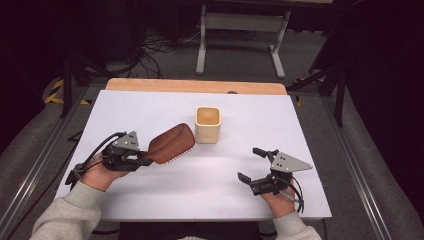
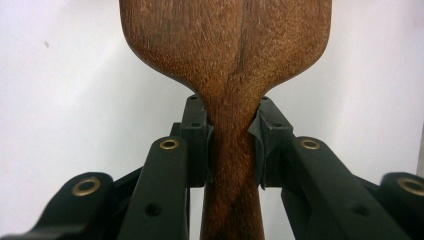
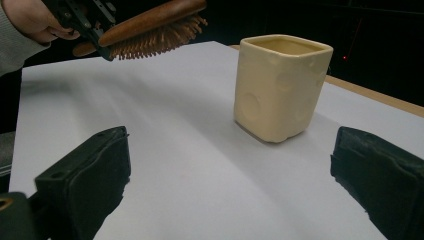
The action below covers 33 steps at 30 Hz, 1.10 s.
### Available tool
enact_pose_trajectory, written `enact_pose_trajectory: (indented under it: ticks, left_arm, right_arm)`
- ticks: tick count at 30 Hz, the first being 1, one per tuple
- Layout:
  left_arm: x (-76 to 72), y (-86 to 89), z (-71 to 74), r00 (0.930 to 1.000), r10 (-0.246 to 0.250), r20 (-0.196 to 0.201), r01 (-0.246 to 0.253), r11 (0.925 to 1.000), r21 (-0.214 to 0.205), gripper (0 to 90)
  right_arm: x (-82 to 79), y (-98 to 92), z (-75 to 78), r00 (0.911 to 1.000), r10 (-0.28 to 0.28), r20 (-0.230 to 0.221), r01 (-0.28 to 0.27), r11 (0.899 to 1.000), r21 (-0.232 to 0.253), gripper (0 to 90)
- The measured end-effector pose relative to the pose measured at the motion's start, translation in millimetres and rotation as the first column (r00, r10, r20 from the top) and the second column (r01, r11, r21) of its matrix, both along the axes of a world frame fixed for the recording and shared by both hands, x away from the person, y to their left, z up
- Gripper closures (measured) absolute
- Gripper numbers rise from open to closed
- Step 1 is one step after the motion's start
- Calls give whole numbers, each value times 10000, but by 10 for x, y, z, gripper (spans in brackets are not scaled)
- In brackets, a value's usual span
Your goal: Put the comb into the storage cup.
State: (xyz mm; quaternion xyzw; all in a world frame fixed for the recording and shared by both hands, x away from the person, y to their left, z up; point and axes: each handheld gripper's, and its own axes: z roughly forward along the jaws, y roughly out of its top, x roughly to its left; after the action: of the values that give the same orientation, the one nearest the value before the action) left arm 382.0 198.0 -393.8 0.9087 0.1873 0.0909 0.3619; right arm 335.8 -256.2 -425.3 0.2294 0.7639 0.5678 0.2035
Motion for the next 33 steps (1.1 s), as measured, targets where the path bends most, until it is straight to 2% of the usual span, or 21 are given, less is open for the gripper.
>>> enact_pose_trajectory:
  ticks: [3,8,12,18,21,25,33]
  left_arm:
    - [-53,-25,23,9998,89,195,-76,9981,-617,727]
    - [-118,-76,35,9986,206,496,-149,9934,-1136,726]
    - [-154,-118,14,9979,299,579,-195,9847,-1734,726]
    - [-195,-199,-63,9967,430,687,-237,9650,-2612,726]
    - [-219,-242,-81,9953,468,852,-229,9646,-2626,726]
    - [-252,-288,-136,9935,683,914,-379,9532,-2999,725]
    - [-274,-307,-190,9929,768,914,-434,9453,-3232,725]
  right_arm:
    - [0,8,24,10000,11,37,-11,10000,15,35]
    - [15,47,60,9999,152,-57,-152,9999,-36,39]
    - [38,92,98,9994,320,-90,-321,9994,-90,42]
    - [72,168,152,9983,580,-67,-580,9983,-16,42]
    - [85,214,175,9972,730,-170,-730,9973,-4,40]
    - [104,292,189,9945,1008,-283,-1008,9949,3,36]
    - [166,508,275,9869,1515,-548,-1514,9885,64,33]
